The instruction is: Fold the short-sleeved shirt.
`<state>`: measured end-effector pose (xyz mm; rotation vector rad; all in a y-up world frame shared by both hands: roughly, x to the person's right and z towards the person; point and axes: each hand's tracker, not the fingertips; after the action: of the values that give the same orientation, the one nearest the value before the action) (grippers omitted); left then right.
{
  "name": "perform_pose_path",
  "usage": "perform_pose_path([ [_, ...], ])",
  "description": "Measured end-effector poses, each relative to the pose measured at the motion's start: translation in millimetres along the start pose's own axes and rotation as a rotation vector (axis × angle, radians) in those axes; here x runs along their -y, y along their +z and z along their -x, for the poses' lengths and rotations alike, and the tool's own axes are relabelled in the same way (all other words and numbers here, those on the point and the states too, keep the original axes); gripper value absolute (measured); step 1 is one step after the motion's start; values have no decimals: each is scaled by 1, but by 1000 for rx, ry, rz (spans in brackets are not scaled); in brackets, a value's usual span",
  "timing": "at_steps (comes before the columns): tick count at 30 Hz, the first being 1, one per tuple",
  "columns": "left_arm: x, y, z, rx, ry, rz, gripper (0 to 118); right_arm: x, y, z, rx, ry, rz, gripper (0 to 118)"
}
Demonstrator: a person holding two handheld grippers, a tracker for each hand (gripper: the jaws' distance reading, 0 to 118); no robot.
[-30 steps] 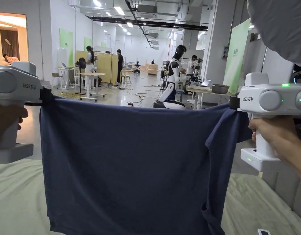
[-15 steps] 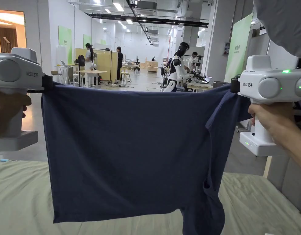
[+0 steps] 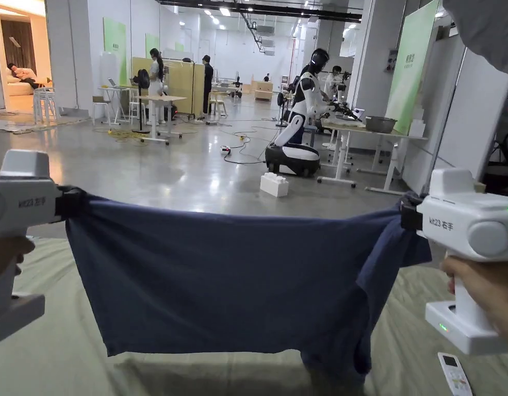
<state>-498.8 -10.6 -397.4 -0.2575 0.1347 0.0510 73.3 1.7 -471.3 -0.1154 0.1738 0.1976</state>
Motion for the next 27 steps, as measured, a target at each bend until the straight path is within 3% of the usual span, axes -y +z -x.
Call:
perform_pose_path([
  [7, 79, 86, 7, 50, 18, 58, 6, 59, 83, 15, -81, 81, 68, 5],
  [10, 119, 114, 8, 72, 26, 124, 6, 92, 112, 17, -114, 88, 116, 5],
  [11, 134, 123, 8, 78, 29, 148, 6, 108, 121, 20, -135, 51, 192, 5],
  [12, 149, 131, 9, 81, 39, 182, 6, 118, 131, 21, -138, 87, 177, 5],
  [16, 206, 155, 14, 91, 34, 291, 6, 170, 168, 30, -192, 85, 314, 5],
  [21, 272, 176, 14, 88, 39, 460, 6, 235, 202, 47, -270, 99, 501, 5],
  [22, 285, 176, 14, 80, 55, 506, 6, 246, 206, 48, -242, 113, 516, 5],
  [27, 335, 158, 6, 67, 64, 672, 6, 304, 206, 72, -288, 151, 710, 5],
])
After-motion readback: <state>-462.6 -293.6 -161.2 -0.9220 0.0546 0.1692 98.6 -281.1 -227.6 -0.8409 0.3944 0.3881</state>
